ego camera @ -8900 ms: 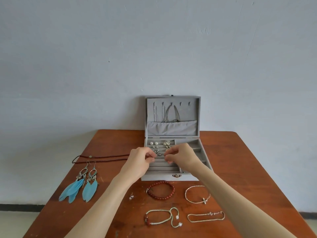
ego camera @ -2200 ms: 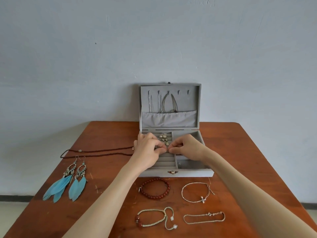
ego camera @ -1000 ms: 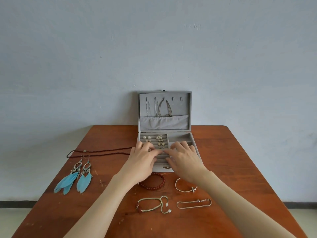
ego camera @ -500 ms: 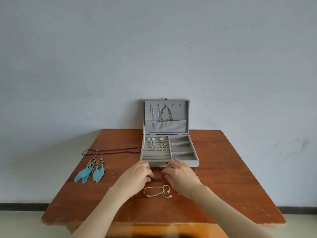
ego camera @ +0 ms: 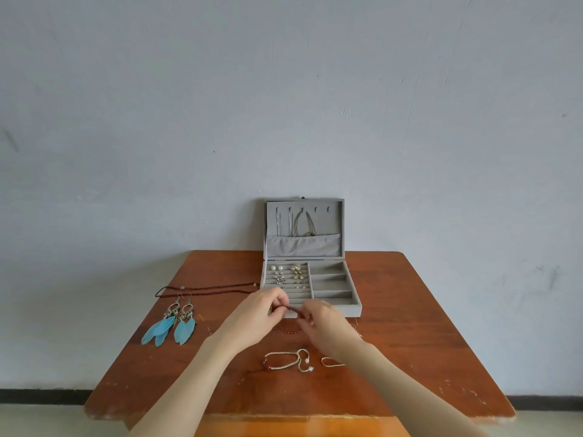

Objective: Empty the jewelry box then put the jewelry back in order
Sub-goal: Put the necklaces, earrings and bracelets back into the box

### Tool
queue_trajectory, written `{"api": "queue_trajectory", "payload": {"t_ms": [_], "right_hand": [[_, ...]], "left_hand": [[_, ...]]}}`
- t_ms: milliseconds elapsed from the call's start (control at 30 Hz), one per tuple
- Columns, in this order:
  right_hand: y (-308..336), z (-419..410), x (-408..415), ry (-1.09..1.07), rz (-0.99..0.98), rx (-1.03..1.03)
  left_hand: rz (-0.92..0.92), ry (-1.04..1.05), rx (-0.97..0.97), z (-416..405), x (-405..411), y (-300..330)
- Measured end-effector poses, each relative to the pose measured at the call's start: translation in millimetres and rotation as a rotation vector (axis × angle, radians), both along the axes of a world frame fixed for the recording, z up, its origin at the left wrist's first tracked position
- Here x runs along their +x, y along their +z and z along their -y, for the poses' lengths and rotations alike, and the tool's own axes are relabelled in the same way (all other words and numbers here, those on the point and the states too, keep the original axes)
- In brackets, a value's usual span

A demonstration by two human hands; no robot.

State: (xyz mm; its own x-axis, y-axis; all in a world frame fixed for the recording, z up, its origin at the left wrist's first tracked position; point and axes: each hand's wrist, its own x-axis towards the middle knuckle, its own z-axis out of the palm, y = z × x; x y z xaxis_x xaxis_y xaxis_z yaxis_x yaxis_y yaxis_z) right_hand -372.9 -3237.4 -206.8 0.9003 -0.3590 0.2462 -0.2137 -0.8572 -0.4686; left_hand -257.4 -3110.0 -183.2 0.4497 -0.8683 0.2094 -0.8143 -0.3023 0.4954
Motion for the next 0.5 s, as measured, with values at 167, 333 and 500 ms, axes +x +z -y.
{"api": "queue_trajectory", "payload": {"t_ms": [167, 333, 500], "right_hand": [[36.8, 21.9, -3.3, -0.084, 0.126, 0.411], [59.6, 55.0, -15.5, -0.138, 0.221, 0.647], [59.6, 85.8, -11.5, -0.237, 0.246, 0.629]], "left_hand": [[-0.196, 0.016, -0.174, 12.5, 3.7, 26.9], [-0.256, 0.016, -0.231, 33.9, 4.5, 42.6], [-0.28, 0.083, -0.306, 70.2, 3.0, 39.2]]}}
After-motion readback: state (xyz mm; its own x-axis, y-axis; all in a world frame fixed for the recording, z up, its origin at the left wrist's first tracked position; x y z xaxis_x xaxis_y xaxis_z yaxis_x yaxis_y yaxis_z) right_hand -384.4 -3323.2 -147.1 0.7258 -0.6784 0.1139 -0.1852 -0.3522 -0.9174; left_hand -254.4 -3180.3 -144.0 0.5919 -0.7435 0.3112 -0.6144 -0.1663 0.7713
